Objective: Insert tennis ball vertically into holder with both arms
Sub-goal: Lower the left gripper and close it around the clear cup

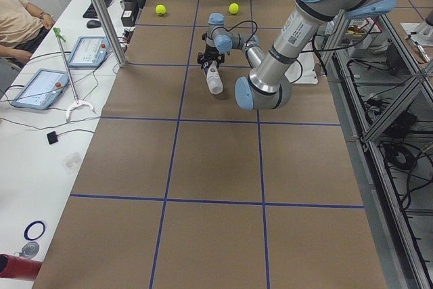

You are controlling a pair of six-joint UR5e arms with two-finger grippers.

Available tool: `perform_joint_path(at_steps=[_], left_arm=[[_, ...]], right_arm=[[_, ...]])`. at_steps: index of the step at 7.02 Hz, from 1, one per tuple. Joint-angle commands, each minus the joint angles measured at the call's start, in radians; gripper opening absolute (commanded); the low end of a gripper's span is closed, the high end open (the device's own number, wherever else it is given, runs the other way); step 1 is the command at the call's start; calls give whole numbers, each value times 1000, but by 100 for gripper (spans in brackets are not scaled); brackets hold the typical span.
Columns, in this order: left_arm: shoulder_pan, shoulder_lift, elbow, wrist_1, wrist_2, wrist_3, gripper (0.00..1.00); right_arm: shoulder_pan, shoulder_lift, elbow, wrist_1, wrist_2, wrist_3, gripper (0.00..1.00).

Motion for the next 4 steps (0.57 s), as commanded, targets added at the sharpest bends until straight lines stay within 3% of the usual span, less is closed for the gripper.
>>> perform_joint_path(at_steps=[1, 4], left_arm=[[1, -2, 1, 0, 0, 0, 89], [-4, -39, -28, -2, -2, -3, 76]], right_arm=[[0, 0, -1, 0, 0, 0, 100], [0, 0, -1, 1, 0, 0, 100]])
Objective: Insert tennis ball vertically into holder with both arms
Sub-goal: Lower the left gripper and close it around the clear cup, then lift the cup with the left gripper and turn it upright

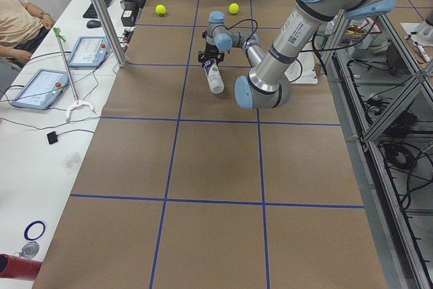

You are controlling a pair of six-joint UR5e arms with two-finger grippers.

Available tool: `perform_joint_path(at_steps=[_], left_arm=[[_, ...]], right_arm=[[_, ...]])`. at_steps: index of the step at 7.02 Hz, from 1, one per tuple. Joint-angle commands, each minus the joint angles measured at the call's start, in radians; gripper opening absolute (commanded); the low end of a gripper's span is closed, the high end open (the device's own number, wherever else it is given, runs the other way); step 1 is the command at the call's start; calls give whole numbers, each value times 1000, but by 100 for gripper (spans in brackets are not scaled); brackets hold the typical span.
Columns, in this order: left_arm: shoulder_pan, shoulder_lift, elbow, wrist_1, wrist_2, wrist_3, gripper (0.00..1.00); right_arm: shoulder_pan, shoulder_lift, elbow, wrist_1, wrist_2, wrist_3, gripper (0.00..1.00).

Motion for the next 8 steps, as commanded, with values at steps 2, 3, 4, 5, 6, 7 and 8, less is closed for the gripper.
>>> perform_joint_path(at_steps=[2, 3, 4, 5, 6, 7, 8], left_arm=[[-16, -24, -60, 0, -13, -1, 68], [-48, -27, -114, -6, -45, -33, 68], [-91, -27, -123, -113, -160, -55, 68], [-137, -26, -122, -241, -248, -113, 68], [-157, -26, -122, -343, -293, -156, 68], [-161, -22, -116, -517, -294, -214, 68], [-158, -21, -98, -674, -291, -300, 68]], right_arm=[[0, 0, -2, 1, 0, 0, 100], [0, 2, -3, -1, 0, 0, 100], [0, 2, -3, 1, 0, 0, 100], [0, 2, -3, 1, 0, 0, 100], [0, 2, -5, -1, 0, 0, 100], [0, 3, -8, 1, 0, 0, 100], [0, 3, -6, -1, 0, 0, 100]])
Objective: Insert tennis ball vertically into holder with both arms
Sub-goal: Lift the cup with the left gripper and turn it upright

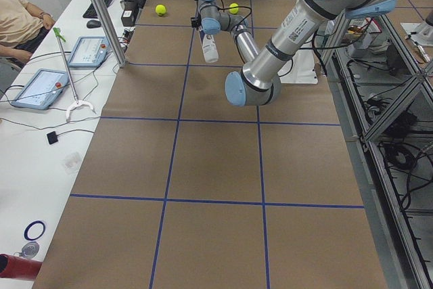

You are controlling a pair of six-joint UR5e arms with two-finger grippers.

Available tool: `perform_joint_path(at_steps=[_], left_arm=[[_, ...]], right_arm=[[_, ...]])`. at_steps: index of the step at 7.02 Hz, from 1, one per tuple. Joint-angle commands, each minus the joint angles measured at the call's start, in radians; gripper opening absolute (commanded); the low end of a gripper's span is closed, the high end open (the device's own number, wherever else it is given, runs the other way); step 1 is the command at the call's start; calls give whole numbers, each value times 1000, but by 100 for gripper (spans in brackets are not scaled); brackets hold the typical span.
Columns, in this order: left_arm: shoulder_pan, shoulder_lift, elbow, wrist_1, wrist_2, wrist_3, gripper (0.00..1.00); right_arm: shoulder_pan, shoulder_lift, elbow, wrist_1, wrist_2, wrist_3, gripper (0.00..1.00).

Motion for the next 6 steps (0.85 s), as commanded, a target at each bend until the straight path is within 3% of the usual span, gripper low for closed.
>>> perform_joint_path(at_steps=[1, 3, 6], left_arm=[[-5, 2, 40, -345, 4, -116, 69], [1, 1, 97, -588, 86, -145, 69], [9, 1, 348, -1059, 223, -167, 68]], right_arm=[[0, 1, 0, -1, 0, 0, 100], [0, 1, 7, 1, 0, 0, 100], [0, 1, 14, 1, 21, 0, 100]])
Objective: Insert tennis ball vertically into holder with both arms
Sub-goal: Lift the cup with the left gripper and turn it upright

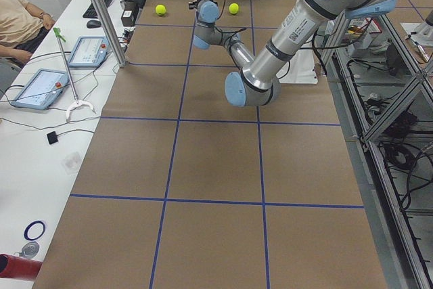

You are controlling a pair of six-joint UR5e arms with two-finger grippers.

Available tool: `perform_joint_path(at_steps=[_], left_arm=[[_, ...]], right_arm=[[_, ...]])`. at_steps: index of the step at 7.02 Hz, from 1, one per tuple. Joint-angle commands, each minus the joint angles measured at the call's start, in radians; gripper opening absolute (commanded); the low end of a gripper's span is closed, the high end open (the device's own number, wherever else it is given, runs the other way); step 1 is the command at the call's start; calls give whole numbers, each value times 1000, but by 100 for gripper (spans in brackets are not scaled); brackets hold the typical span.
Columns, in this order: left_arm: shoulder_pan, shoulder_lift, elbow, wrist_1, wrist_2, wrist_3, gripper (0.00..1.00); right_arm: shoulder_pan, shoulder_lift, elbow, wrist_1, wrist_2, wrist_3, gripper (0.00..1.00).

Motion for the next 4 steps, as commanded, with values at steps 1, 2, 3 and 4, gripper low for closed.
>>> perform_joint_path(at_steps=[1, 2, 3, 4], left_arm=[[16, -1, 141, -287, 102, -39, 68], [52, 4, 186, -388, 203, -39, 68], [72, 4, 267, -476, 254, -38, 68], [75, 5, 314, -531, 254, -36, 68]], right_arm=[[0, 0, 6, -1, 7, 0, 100], [0, 0, 6, -1, 7, 0, 100], [0, 0, 8, -1, 7, 0, 100], [0, 2, 8, -1, 7, 2, 100]])
